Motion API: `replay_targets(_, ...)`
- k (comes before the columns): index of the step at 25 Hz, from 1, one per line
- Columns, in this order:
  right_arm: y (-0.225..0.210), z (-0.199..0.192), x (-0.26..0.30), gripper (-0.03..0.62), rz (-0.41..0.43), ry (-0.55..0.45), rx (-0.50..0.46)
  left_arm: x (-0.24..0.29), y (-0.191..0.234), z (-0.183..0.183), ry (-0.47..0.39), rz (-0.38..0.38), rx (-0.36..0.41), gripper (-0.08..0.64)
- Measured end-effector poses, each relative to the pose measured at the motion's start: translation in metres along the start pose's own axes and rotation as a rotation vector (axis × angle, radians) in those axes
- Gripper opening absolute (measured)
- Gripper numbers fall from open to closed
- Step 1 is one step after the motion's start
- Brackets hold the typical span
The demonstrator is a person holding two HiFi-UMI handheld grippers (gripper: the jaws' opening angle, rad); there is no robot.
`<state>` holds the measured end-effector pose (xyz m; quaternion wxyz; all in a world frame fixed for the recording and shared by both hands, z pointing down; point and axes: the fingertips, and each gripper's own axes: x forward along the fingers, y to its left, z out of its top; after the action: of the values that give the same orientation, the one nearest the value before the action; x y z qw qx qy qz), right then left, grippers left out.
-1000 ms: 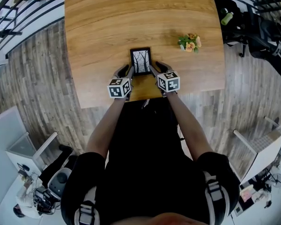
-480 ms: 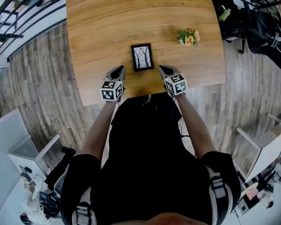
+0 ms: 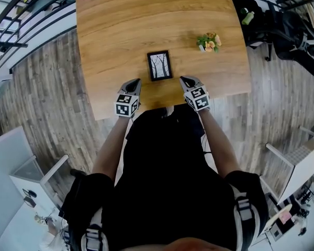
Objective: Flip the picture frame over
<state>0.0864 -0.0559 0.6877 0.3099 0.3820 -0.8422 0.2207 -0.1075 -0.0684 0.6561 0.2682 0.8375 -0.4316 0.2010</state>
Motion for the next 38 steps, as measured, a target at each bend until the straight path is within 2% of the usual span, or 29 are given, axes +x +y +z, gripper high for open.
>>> replay_targets(4,-0.003,0.003,-0.004,0.006,-0.01,-0.01,-0.005,-0.001,0.0,-0.002,0.011,0.002,0.013,0.019)
replay_targets(17,-0.011,-0.007,-0.018,0.006,-0.042,-0.009,-0.003,-0.005,0.0,-0.013,0.02,0.01,-0.016,0.018)
replay_targets(38,-0.005,-0.015,-0.019,0.006,-0.055,-0.007,0.022,-0.009,0.0,-0.024,0.025,0.018,-0.024,0.018)
